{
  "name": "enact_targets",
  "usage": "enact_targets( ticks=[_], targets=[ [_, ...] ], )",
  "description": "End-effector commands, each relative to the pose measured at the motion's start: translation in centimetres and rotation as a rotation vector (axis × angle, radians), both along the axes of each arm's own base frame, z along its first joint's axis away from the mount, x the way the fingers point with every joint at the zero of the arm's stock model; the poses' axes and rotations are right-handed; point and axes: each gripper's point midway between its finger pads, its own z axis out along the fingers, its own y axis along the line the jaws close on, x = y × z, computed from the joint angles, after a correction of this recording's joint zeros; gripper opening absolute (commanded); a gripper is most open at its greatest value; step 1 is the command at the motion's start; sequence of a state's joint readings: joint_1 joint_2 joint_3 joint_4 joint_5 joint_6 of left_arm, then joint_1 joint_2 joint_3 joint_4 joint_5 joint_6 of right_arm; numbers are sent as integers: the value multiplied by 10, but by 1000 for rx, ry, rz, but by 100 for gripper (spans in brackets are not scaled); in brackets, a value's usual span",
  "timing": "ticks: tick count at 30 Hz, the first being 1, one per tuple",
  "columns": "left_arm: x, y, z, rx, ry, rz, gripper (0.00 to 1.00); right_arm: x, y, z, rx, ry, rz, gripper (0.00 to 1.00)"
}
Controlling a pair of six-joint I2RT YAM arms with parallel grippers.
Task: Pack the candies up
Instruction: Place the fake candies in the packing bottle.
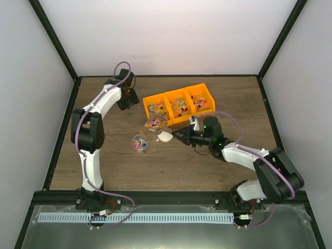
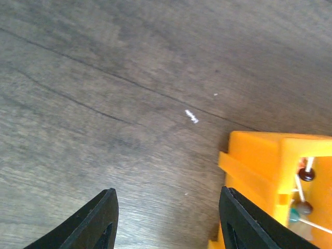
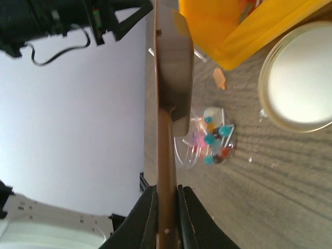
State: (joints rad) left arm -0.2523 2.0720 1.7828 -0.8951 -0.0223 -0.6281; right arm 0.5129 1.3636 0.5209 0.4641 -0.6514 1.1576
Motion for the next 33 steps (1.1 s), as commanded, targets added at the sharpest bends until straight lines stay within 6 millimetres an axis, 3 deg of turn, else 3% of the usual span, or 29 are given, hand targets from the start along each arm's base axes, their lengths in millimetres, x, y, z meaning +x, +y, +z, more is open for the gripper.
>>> enact_targets(
  ticks=[1,14,33],
  targets=[
    [-4,13,4,7,-19,16,56,-19,16,17,24,-104,110,1],
    [-6,25,-3,12,-10,37,56,-29,36,16,-210,-231,209,1],
    [-5,29,-11,4,2,43,56,-36,33,24,-469,-329,234,1]
  ],
)
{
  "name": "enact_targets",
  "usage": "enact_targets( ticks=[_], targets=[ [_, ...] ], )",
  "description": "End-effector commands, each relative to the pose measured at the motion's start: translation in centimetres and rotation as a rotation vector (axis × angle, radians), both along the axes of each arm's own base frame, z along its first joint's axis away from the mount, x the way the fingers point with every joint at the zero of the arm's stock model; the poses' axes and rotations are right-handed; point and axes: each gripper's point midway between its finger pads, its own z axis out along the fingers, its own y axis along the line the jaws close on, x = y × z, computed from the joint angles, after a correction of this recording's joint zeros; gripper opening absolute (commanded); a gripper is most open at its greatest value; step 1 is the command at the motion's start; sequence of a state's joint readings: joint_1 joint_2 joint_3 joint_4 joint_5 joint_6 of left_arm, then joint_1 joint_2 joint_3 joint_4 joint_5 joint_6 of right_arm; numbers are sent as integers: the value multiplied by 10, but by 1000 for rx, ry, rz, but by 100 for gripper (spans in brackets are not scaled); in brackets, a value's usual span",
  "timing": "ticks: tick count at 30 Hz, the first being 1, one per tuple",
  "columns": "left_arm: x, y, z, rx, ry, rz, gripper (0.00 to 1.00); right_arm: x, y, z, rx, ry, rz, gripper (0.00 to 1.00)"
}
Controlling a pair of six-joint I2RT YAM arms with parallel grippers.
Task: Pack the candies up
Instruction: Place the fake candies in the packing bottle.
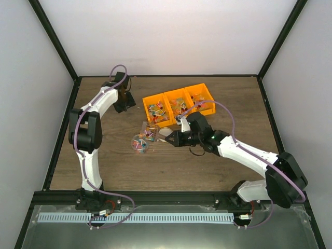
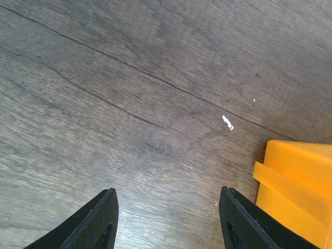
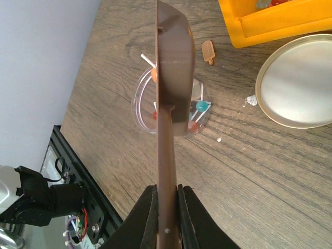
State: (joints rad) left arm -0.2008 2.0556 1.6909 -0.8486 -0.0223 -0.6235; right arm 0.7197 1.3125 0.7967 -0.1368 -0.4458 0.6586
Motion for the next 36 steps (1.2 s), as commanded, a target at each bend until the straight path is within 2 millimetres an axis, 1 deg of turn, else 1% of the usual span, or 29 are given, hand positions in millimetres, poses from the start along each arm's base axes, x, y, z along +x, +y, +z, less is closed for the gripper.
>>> enact_targets(
  ticks=[1,6,10,20,25,29,32,36],
  targets=[
    [1,2,9,-4,-27,-5,56,1,1,17,-80,-83,0,1],
    [1,3,10,1,-30,-8,56,1,0,25,-123,-116,-1,1],
    [1,3,8,3,-26,-13,56,-2,3,33,-166,-147,15,1],
    [1,2,8,0,-27,-15,56,-14,13,43,-286,-202,49,1],
    [0,1,5,-4,-22,-20,56,-19,20,43,-393,-237,66,1],
    [-1,1,4,-3,-18,-21,56,-22,23,43,-435,-252,67,1],
    [-1,2,4,1,-20,-21,56,-19,21,46,-458,-263,43,1],
    [-2,3,4,4,-18,-26,56,-10,12,64,-410,-287,-43,1]
  ],
)
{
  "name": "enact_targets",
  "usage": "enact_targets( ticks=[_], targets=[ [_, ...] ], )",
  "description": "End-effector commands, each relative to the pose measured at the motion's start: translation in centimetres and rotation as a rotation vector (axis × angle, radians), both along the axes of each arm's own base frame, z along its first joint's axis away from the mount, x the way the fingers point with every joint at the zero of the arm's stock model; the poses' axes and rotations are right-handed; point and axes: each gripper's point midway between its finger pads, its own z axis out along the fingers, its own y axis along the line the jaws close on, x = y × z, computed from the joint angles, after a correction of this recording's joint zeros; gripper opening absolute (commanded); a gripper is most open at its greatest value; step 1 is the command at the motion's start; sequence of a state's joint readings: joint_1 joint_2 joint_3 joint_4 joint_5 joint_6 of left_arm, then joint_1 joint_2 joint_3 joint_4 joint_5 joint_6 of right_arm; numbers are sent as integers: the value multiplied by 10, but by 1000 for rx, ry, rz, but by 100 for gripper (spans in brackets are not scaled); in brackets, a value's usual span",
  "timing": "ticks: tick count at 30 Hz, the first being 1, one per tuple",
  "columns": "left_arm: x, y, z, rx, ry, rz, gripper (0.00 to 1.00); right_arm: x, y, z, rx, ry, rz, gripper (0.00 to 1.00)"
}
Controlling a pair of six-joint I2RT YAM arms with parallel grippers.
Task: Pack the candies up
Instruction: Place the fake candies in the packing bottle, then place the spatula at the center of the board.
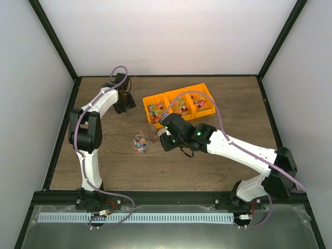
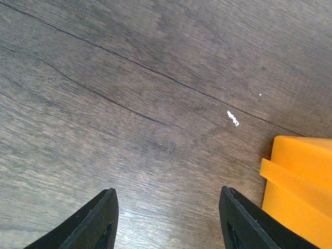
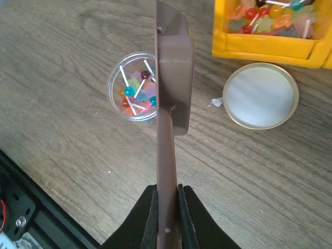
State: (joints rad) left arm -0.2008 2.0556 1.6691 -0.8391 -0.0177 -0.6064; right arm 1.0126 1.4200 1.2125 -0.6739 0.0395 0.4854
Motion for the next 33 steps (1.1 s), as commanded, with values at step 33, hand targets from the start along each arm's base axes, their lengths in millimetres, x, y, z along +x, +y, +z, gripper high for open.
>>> enact_targets(
  ticks=[33],
  targets=[
    [-20,-54,9,-80,2,-48,58,152,-329,-8,993,42,-1014,1]
  ],
)
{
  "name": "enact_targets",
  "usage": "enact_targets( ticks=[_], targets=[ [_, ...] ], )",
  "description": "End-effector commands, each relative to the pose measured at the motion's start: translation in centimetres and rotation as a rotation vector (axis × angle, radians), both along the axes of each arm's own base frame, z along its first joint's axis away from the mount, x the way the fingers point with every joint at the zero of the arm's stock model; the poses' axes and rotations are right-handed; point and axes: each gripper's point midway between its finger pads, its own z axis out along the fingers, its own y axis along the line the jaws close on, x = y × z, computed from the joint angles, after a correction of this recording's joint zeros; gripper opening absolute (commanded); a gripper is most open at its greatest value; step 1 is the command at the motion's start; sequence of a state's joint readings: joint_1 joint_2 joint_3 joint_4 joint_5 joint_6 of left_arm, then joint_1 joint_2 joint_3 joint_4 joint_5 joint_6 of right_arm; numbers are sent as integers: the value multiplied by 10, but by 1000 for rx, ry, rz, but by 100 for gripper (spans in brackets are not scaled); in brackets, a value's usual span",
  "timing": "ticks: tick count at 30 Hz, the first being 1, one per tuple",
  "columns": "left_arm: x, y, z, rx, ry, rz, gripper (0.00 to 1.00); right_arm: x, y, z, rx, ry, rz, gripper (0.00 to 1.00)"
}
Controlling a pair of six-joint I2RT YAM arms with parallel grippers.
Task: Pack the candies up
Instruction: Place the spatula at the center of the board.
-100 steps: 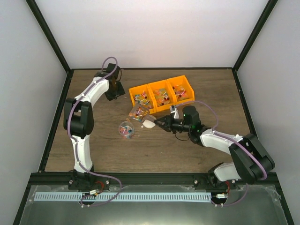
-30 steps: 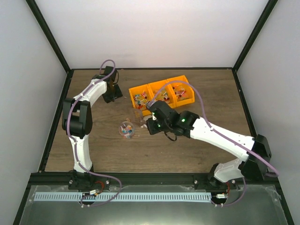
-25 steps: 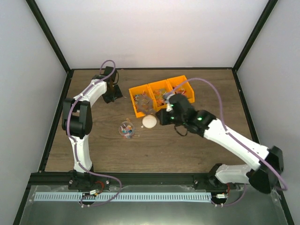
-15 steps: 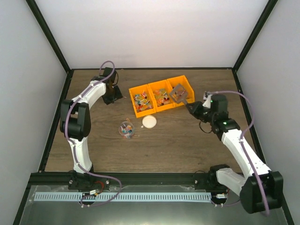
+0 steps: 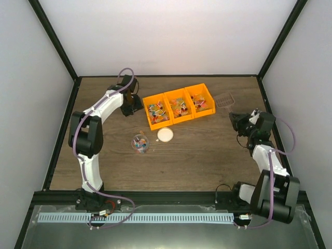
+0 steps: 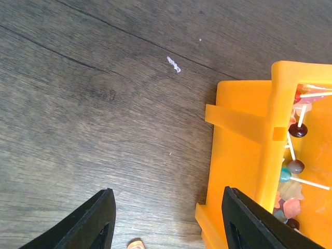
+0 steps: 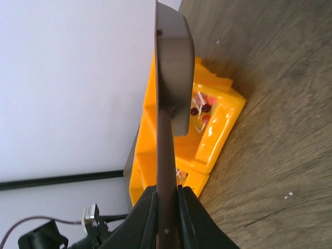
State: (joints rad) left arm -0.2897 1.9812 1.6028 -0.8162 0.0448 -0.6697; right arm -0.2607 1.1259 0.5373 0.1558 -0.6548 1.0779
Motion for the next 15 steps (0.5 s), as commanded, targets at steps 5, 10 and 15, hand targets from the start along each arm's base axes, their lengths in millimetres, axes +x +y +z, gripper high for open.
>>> enact_targets(
  ticks=[5,10,15],
  targets=[
    [2,-12,-8,17,20,-12,58,26,-46,-4,4,-44,-88,1],
    [6,-11,-16,50,44,-16,59,43,-56,-22,-58,14,-70,1],
    [8,-13,-25,53,67,-12,58,42,-59,-51,-82,85,-65,6]
  ],
)
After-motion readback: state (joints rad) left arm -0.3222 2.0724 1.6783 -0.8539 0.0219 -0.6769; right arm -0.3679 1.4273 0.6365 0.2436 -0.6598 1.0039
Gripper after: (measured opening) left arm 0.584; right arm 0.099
